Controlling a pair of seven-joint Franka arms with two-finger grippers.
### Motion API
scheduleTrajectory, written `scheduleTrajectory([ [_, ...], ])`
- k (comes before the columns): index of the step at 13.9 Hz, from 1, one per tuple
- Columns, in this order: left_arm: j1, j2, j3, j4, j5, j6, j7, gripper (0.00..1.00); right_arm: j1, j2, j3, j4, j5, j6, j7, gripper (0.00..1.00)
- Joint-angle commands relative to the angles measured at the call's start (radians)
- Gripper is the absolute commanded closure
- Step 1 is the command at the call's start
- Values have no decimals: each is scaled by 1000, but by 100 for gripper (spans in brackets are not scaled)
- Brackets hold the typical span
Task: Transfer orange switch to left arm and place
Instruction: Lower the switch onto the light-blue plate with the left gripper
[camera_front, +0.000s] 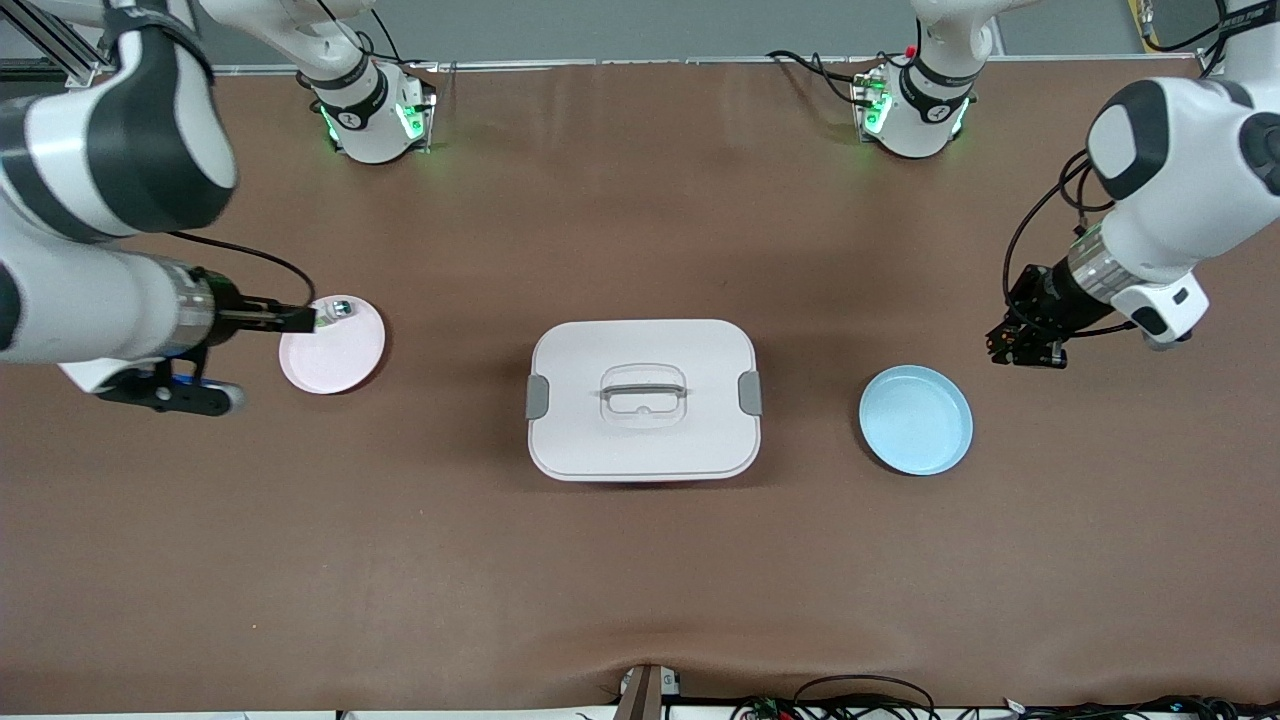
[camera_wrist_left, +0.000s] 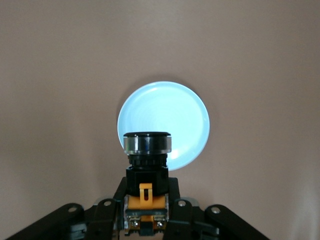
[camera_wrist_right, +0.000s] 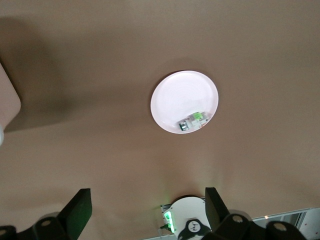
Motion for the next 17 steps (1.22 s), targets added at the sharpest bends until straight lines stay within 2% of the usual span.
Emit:
scheduleTrajectory([
  [1, 2, 56, -26, -20, 92, 53, -95, 100, -72, -69, 17, -73, -25, 7, -115, 0],
  [4, -21, 168, -40, -12, 205, 127, -221, 100, -84, -78, 14, -64, -43, -36, -119, 0],
  [6, -38, 242, -40, 1, 280, 173, -304, 100, -71, -84, 24, -64, -113, -36, -109, 0],
  [8, -41, 292, -40, 15, 326, 214, -336, 100, -52, -86, 22, -64, -144, -51, -106, 0],
  [12, -50, 380, -40, 51, 375, 242, -370, 100, -48, -89, 28, -61, -129, -39, -93, 0],
  [14, -51, 418, -40, 57, 469, 254, -448, 100, -51, -89, 24, -62, -71, -40, -95, 0],
  [17, -67, 490, -40, 101, 607, 256, -598, 100, -58, -95, 21, -64, -45, -48, -96, 0],
])
